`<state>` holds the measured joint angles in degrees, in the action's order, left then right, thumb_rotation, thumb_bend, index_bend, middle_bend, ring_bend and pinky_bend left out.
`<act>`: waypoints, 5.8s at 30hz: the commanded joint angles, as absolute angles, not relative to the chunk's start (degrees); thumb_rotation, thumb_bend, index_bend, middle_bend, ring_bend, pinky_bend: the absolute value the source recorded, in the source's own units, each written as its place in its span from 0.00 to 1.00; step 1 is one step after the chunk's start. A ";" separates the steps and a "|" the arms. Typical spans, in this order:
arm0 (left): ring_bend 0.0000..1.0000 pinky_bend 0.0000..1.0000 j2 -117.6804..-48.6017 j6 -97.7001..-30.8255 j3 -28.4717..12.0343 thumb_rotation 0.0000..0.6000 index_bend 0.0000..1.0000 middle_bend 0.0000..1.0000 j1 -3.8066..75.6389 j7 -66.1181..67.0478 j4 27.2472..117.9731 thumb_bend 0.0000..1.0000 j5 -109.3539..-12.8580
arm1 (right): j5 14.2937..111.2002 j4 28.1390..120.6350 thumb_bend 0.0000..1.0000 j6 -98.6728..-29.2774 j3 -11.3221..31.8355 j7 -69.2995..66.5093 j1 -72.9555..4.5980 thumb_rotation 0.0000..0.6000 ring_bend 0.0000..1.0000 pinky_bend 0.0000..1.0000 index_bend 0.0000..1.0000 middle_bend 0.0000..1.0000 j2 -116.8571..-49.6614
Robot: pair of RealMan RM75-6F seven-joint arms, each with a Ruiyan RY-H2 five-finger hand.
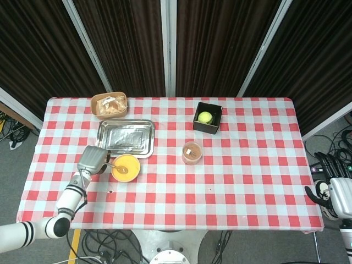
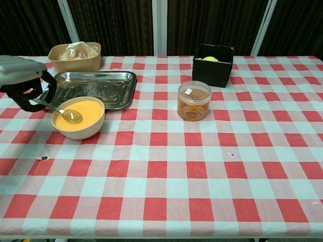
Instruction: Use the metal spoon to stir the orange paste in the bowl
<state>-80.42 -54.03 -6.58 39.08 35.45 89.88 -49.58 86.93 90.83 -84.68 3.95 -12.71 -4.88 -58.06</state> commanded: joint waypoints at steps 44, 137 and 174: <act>0.93 0.98 -80.86 -53.82 -3.57 1.00 0.57 0.94 42.09 34.60 89.62 0.37 -46.54 | 86.48 89.55 0.24 -84.63 4.09 -14.19 -4.56 1.00 0.00 0.00 0.00 0.07 -58.36; 0.94 0.99 -85.38 -71.73 -3.32 1.00 0.66 0.95 50.75 74.03 96.81 0.47 -37.37 | 87.38 89.53 0.24 -85.89 3.69 -14.63 -3.67 1.00 0.00 0.00 0.00 0.07 -58.25; 0.94 0.99 -90.73 -70.50 -2.63 1.00 0.66 0.95 45.38 65.95 91.81 0.49 -44.48 | 87.73 89.45 0.24 -86.23 3.52 -14.76 -3.40 1.00 0.00 0.00 0.00 0.07 -58.42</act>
<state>-92.77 -72.66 -0.94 46.09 69.28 90.07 -45.63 87.74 89.44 -86.24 3.52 -14.76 -3.40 -58.42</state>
